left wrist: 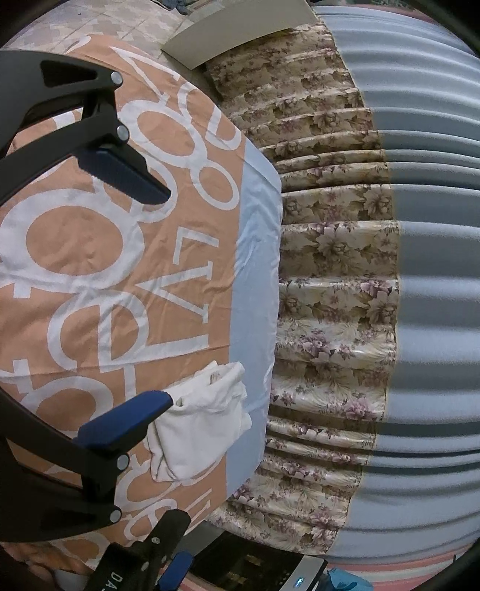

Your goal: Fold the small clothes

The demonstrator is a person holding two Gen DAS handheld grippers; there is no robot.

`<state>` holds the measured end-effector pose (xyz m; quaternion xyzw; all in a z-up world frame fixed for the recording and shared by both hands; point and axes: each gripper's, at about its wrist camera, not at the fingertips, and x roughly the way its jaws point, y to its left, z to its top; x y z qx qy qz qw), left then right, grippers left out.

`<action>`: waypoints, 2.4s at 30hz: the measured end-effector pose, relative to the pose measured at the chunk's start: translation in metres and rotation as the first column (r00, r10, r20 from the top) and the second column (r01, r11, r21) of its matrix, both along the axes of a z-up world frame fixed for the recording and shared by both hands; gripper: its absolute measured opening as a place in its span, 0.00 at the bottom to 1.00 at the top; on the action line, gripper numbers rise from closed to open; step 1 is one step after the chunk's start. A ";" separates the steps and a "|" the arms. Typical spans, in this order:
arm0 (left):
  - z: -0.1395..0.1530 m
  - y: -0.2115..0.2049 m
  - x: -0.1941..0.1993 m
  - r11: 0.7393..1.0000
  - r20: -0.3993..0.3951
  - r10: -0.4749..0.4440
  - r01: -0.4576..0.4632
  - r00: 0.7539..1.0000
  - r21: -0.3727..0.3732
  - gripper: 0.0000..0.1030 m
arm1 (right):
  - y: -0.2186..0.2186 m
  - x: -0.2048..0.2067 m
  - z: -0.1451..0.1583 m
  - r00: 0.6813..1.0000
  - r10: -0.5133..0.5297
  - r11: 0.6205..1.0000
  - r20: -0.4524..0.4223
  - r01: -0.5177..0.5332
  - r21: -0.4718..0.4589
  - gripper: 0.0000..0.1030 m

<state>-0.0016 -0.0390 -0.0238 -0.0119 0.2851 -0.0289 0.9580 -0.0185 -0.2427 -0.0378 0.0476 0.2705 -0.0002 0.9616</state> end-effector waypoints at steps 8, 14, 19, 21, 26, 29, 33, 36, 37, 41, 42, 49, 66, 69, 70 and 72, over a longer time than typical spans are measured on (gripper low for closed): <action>-0.005 0.003 -0.003 1.000 -0.010 0.004 -0.004 1.000 0.010 0.98 | -0.001 0.000 -0.002 1.000 -0.004 1.000 -0.009 0.004 0.001 0.97; -0.012 0.010 -0.012 1.000 -0.011 0.013 -0.013 1.000 0.016 0.98 | -0.001 -0.007 -0.007 1.000 -0.010 1.000 -0.006 0.010 -0.001 0.97; -0.015 0.013 -0.010 1.000 -0.025 0.019 -0.019 1.000 0.019 0.98 | -0.002 -0.008 -0.011 1.000 -0.006 1.000 -0.021 0.006 0.005 0.97; -0.016 0.015 -0.011 0.999 -0.024 0.022 -0.022 0.999 0.023 0.98 | -0.003 -0.008 -0.012 1.000 -0.008 1.000 -0.023 0.009 0.018 0.97; -0.017 0.016 -0.010 1.000 -0.033 0.019 -0.018 0.999 0.024 0.98 | -0.007 -0.006 -0.019 0.999 -0.012 1.000 -0.041 0.013 0.026 0.97; -0.019 0.020 -0.009 0.999 -0.033 0.024 -0.023 0.999 0.024 0.98 | -0.007 -0.003 -0.022 0.999 -0.009 1.000 -0.048 0.010 0.026 0.97; -0.020 0.023 -0.006 0.999 -0.041 0.034 -0.033 0.999 0.024 0.98 | -0.007 -0.002 -0.022 0.999 -0.008 1.000 -0.045 0.009 0.021 0.97; -0.021 0.023 -0.004 0.999 -0.055 0.033 -0.031 0.998 0.030 0.98 | -0.008 -0.001 -0.023 0.999 -0.009 1.000 -0.044 0.010 0.019 0.97; -0.021 0.023 -0.003 0.999 -0.056 0.035 -0.033 0.998 0.031 0.98 | -0.009 0.000 -0.023 0.999 -0.011 1.000 -0.045 0.012 0.018 0.97; -0.021 0.025 -0.004 0.999 -0.058 0.039 -0.037 0.998 0.031 0.98 | -0.011 0.001 -0.025 0.999 -0.012 1.000 -0.049 0.013 0.017 0.97; -0.021 0.025 -0.004 0.999 -0.057 0.036 -0.035 0.998 0.031 0.98 | -0.011 0.001 -0.025 0.999 -0.012 1.000 -0.051 0.013 0.016 0.97; -0.025 0.025 -0.001 1.000 -0.087 0.023 -0.022 0.996 0.017 0.98 | -0.008 0.001 -0.028 0.998 -0.012 1.000 -0.056 0.013 0.014 0.97; -0.019 0.020 -0.005 1.000 -0.025 0.017 -0.017 1.000 0.009 0.98 | -0.007 0.002 -0.029 0.999 -0.008 1.000 -0.054 0.008 0.009 0.97; -0.019 0.021 -0.003 0.999 -0.031 0.028 -0.028 0.999 0.016 0.98 | -0.006 0.002 -0.029 0.998 -0.010 1.000 -0.056 0.010 0.011 0.97; -0.020 0.022 -0.003 0.999 -0.034 0.029 -0.028 0.999 0.016 0.98 | -0.007 0.002 -0.029 0.998 -0.011 1.000 -0.056 0.011 0.012 0.97; -0.020 0.022 -0.003 0.999 -0.035 0.029 -0.029 0.999 0.020 0.98 | -0.007 0.002 -0.028 0.998 -0.009 1.000 -0.054 0.009 0.009 0.97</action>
